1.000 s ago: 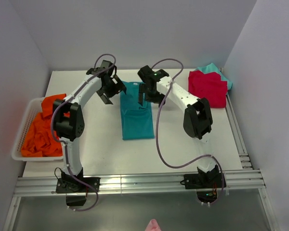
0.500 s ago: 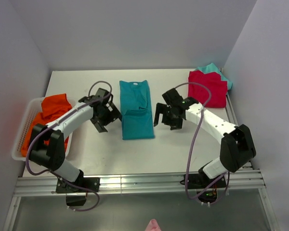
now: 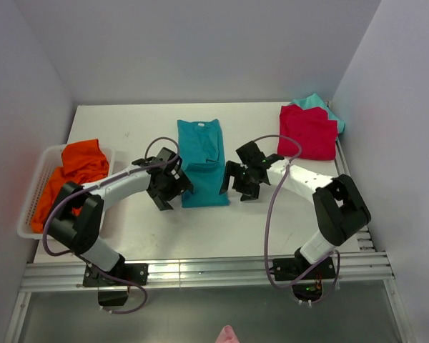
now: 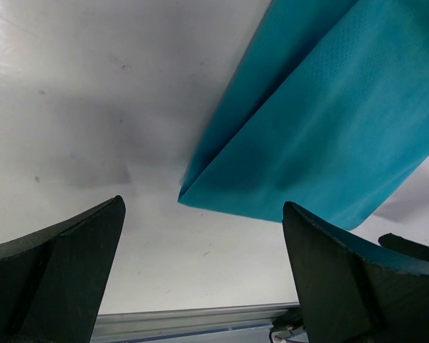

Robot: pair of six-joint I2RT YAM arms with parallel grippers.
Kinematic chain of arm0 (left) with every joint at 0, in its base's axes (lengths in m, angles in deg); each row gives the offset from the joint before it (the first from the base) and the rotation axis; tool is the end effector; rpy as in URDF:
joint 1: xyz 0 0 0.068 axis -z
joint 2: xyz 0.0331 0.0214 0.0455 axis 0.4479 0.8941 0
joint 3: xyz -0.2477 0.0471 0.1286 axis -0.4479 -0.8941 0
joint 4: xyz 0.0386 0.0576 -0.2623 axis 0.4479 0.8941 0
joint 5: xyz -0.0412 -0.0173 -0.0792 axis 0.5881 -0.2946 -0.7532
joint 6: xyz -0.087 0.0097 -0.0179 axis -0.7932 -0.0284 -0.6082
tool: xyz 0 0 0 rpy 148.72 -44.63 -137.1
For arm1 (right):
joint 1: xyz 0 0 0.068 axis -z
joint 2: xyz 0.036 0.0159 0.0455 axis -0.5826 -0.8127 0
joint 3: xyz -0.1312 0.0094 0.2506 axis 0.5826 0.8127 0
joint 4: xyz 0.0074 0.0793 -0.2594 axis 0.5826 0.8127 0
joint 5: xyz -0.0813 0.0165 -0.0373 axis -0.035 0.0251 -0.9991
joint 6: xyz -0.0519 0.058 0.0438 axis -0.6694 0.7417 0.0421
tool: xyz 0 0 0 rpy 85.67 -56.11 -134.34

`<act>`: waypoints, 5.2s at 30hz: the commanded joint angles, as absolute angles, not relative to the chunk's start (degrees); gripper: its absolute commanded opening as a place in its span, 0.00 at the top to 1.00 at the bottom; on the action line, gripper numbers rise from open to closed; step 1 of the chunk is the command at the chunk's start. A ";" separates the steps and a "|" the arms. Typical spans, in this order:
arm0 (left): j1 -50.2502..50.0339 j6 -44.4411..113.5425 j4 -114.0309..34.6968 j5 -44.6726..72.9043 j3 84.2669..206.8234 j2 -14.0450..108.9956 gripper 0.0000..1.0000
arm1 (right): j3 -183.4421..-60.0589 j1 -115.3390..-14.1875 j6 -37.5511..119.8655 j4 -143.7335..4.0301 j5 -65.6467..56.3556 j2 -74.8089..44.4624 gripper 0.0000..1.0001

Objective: Fold and stack the t-shirts
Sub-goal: Fold the tshirt, then neatly place the folded tshirt to the corner

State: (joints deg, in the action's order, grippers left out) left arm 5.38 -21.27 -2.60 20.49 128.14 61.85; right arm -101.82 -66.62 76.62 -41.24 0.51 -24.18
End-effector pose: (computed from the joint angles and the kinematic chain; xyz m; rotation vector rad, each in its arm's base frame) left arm 0.2659 -0.1692 0.1462 -0.8771 2.7753 -0.4227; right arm 0.2762 0.1862 0.1574 0.2045 2.8248 0.6512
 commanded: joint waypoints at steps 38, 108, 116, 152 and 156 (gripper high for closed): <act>9.34 -26.47 -2.85 21.58 131.21 69.54 0.62 | -100.70 -69.74 79.26 -47.07 2.30 -33.67 0.86; -6.12 -8.02 22.50 22.12 187.24 96.40 0.01 | -175.52 -61.66 68.09 1.13 -12.01 -61.14 0.35; -11.93 -6.87 14.12 19.30 188.00 94.25 0.01 | -162.08 -58.67 69.50 -10.31 -9.57 -54.27 0.10; -12.37 -7.57 12.36 22.11 148.88 63.48 0.00 | -133.74 -61.82 72.75 -42.41 3.80 -57.40 0.39; -12.46 -7.05 12.01 22.11 147.91 62.77 0.01 | -136.29 -62.88 73.36 -41.62 3.01 -59.24 0.62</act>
State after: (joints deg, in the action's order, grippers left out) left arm -12.54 -7.98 12.92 21.21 148.33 65.52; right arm -134.71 -61.33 72.78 -41.72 5.08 -56.48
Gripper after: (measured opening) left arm 0.995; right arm 0.441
